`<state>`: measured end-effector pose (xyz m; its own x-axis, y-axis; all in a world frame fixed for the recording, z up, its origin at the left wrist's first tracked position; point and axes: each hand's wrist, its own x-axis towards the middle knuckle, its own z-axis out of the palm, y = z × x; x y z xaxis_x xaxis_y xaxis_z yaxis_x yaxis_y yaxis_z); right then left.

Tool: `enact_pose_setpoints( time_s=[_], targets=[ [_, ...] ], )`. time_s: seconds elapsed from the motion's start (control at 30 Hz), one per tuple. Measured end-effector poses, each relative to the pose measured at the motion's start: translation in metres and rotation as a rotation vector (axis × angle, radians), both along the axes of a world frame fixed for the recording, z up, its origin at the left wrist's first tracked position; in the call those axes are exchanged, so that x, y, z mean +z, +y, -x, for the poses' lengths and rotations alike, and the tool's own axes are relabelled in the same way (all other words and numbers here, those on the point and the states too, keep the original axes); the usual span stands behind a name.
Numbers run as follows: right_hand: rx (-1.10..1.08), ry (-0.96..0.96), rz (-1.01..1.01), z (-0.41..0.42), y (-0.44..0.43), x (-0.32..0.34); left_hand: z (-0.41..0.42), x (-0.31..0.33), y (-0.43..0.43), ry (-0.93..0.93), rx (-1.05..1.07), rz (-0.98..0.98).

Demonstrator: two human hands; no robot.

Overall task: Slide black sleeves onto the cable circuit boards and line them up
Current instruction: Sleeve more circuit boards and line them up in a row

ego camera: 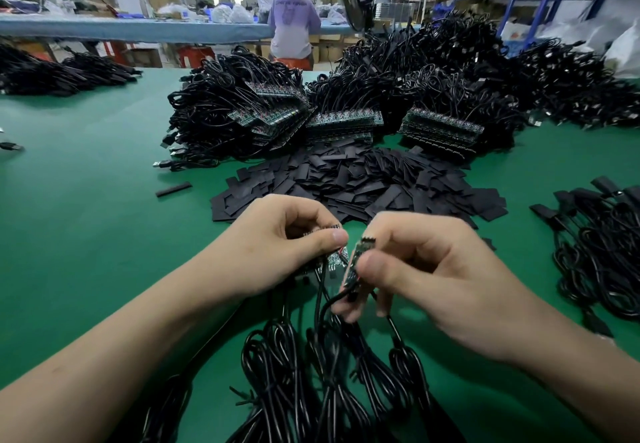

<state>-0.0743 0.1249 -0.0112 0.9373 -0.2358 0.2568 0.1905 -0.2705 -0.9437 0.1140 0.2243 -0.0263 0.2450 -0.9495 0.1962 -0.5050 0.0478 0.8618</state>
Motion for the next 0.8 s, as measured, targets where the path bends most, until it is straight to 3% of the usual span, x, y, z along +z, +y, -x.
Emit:
enact_pose_setpoints(
  time_s=[0.13, 0.2, 0.4, 0.67, 0.8],
  targets=[
    [-0.118, 0.024, 0.319, -0.001, 0.003, -0.004, 0.002, 0.000, -0.001, -0.007, 0.016, -0.008],
    [-0.128, 0.016, 0.364, -0.001, 0.004, -0.003, 0.003, 0.001, -0.001, 0.035, 0.016, 0.008],
    [-0.154, -0.097, 0.052, 0.000, -0.003, 0.002, -0.003, 0.001, 0.001, 0.215, 0.075, 0.038],
    [-0.189, -0.240, -0.360, 0.002, -0.009, 0.005, -0.008, -0.007, -0.001, -0.019, 0.104, 0.026],
    [-0.304, -0.247, -0.329, 0.001, -0.011, 0.006, -0.009, -0.004, 0.001, -0.084, 0.046, 0.075]
  ],
)
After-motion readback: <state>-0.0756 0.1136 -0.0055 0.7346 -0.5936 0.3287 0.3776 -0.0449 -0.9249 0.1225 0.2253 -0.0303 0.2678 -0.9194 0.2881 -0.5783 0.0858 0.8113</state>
